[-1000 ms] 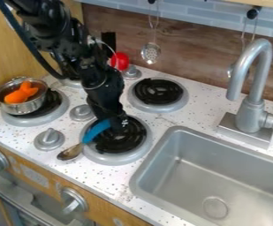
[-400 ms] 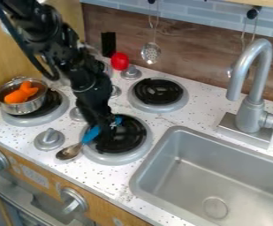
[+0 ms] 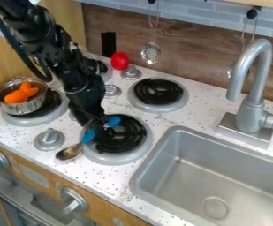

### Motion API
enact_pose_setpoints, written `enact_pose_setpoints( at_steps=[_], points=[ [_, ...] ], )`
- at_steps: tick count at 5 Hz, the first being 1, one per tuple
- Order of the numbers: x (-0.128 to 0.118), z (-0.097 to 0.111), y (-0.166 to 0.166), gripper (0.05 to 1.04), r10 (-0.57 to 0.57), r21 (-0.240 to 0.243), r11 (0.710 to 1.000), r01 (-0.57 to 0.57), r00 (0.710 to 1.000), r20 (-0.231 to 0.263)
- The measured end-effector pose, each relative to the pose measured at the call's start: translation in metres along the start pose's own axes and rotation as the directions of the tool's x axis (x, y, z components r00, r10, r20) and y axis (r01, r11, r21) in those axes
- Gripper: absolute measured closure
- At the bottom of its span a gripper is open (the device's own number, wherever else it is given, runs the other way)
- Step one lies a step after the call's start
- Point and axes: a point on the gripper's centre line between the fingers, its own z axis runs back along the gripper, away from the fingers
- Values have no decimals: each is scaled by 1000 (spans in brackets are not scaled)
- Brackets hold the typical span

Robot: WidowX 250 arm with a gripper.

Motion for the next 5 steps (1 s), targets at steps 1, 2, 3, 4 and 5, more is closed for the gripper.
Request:
enact_pose_setpoints(
  at_steps=[1,2,3,4,5],
  points=[
    [1,-4,-5,365,-3,-22,1000,3,1000,30],
    [-1,-9,-14,617,-23,-15,1000,23,999,32],
    [-5,-18,-19,650,-54,31,998,54,998,30],
    [-3,-19,-25,650,-73,16,997,73,996,45],
    [7,-14,-45,650,-98,-31,995,100,993,67]
  ],
)
